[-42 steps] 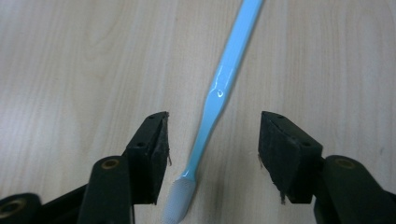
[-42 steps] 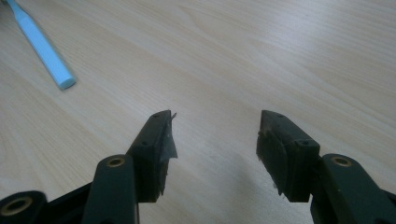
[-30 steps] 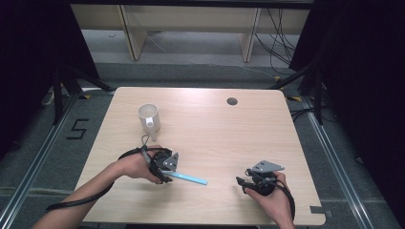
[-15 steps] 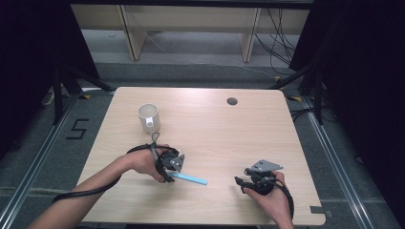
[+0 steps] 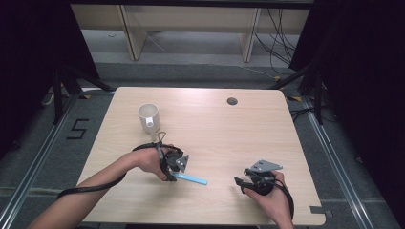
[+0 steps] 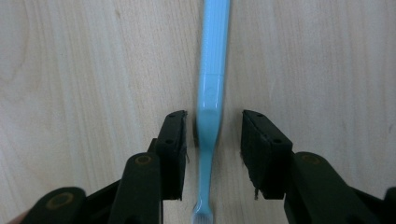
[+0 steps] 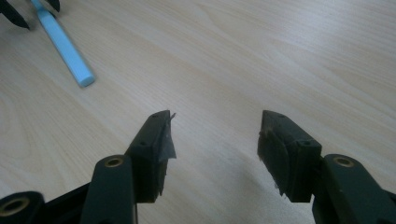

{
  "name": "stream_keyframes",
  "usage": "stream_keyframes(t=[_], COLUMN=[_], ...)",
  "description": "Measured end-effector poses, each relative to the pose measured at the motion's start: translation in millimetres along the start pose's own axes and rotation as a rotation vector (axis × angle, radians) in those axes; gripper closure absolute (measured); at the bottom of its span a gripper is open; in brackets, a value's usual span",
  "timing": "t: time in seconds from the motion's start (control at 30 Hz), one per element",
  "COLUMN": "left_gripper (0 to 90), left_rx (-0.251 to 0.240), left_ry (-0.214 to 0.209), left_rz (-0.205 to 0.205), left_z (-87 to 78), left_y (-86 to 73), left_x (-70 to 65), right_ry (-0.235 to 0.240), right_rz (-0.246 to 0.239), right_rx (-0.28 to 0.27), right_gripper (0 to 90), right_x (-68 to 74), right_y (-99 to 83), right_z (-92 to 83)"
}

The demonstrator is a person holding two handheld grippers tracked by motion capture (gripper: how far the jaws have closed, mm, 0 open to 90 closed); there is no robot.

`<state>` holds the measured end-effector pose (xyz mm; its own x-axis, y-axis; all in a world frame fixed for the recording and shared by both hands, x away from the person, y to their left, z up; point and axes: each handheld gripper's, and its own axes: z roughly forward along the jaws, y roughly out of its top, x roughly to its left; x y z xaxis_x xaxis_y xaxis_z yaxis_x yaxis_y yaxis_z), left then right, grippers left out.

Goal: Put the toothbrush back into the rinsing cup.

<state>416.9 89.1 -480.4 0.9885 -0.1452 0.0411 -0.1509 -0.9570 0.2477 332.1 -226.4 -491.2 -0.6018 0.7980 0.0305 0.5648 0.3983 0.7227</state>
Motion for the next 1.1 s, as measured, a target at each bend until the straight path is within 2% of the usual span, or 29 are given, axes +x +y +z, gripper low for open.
stream_keyframes(t=[0.3, 0.33, 0.5, 0.53, 0.6, 0.67, 0.7, 0.73, 0.77, 0.8, 0.83, 0.87, 0.9, 0.93, 0.97, 1.03, 1.07, 1.1], left_gripper=[62.0, 62.1, 63.0, 63.0, 63.6, 67.2, 68.1, 69.7, 69.7, 71.5, 73.4, 75.2, 76.6, 77.4, 77.6, 78.1, 78.3, 78.4], left_rx=[0.054, 0.068, 0.097, 0.102, 0.111, 0.137, 0.137, 0.139, 0.126, 0.132, 0.129, 0.149, 0.138, 0.139, 0.142, 0.140, 0.132, 0.132], left_ry=[-0.043, -0.054, -0.057, -0.059, -0.058, -0.054, -0.054, -0.053, -0.054, -0.054, -0.055, -0.052, -0.052, -0.051, -0.047, -0.045, -0.046, -0.046], left_rz=[0.013, 0.014, 0.033, 0.036, 0.045, 0.064, 0.064, 0.063, 0.042, 0.044, 0.042, 0.066, 0.046, 0.047, 0.051, 0.051, 0.045, 0.045], left_z=[1.4, 1.6, 1.8, 2.0, 2.2, 1.5, 1.5, 1.5, 2.4, 2.2, 2.6, 1.8, 2.5, 2.7, 2.7, 2.5, 2.4, 2.4], left_y=[7.4, 8.8, 12.0, 12.8, 14.4, 16.3, 16.3, 16.7, 16.9, 17.5, 17.9, 18.7, 18.8, 19.1, 19.4, 19.3, 18.5, 18.5], left_x=[5.5, 6.6, 7.6, 7.6, 7.7, 10.0, 10.0, 10.3, 8.9, 8.8, 7.9, 9.0, 6.6, 5.8, 5.5, 5.5, 5.6, 5.6], right_ry=[-0.001, 0.004, 0.008, 0.004, 0.014, 0.020, 0.020, 0.024, 0.024, 0.023, 0.014, 0.011, 0.016, 0.015, 0.013, 0.019, 0.023, 0.023], right_rz=[-0.011, 0.000, 0.003, -0.014, -0.006, 0.039, 0.039, 0.017, 0.017, 0.017, 0.034, 0.025, 0.039, 0.039, 0.010, 0.037, 0.003, 0.003], right_rx=[0.007, 0.011, 0.010, 0.009, 0.012, 0.031, 0.031, 0.019, 0.019, 0.021, 0.024, 0.019, 0.029, 0.028, 0.022, 0.035, 0.024, 0.024], right_gripper=[44.6, 44.5, 44.5, 44.5, 44.5, 44.5, 44.5, 44.5, 44.5, 44.5, 44.4, 44.4, 44.4, 44.4, 44.3, 44.3, 44.3, 44.3], right_x=[-0.5, 0.3, 0.0, -1.3, -0.9, 2.4, 2.4, 1.0, 1.0, 1.1, 3.0, 2.5, 3.1, 3.1, 0.7, 3.6, 2.0, 2.0], right_y=[0.2, -0.1, -0.1, 0.1, -0.1, -0.4, -0.4, -1.0, -1.0, -1.0, -1.3, -1.4, -1.0, -1.2, -1.0, -0.8, -0.9, -0.9], right_z=[-0.4, -0.3, -0.3, -0.4, 0.5, -0.1, -0.1, 1.5, 1.5, 1.4, 0.7, 0.8, 0.0, 0.2, 0.8, 0.3, 2.1, 2.1])
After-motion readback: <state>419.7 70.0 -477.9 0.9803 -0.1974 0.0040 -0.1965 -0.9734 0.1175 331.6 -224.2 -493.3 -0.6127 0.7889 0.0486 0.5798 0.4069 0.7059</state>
